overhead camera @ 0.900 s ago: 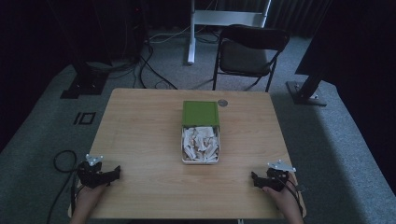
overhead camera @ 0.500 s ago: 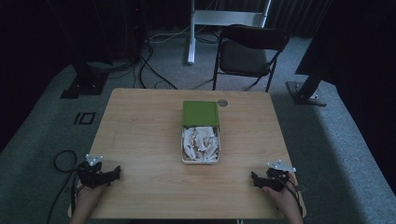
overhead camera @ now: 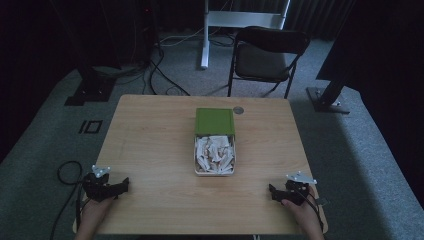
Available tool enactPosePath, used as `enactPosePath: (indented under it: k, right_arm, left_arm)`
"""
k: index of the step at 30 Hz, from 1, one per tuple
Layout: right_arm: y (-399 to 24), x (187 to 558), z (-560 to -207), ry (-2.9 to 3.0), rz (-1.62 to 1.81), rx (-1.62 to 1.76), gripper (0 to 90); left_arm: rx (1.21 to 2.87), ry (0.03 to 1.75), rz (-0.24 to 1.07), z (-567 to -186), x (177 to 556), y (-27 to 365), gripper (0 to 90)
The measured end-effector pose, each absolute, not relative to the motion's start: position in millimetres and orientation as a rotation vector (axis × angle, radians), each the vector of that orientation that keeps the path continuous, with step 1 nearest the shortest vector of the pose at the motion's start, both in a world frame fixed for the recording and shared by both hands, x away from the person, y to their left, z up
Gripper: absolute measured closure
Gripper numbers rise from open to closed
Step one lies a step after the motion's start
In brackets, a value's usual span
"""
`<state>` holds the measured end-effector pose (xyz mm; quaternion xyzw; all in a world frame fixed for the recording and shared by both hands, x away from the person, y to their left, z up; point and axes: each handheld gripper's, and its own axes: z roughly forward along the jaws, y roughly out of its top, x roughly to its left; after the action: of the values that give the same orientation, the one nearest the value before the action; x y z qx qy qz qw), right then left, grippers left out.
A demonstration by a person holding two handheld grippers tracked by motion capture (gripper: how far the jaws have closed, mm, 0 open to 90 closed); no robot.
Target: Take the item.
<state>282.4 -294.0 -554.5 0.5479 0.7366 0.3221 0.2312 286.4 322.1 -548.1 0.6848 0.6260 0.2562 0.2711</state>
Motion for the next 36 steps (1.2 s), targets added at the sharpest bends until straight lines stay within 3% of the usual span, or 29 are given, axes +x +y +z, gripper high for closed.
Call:
enactPosePath:
  k: [8,36]
  right_arm:
    - [-293,285,-548,2.012,0.896,1.530,11.3]
    - [-264,299,-473,1.958,1.054,1.398,15.0]
  left_arm:
    - [1.845,1.686,0.690,-548,286,322,2.6]
    - [1.843,1.686,0.691,-548,286,322,2.6]
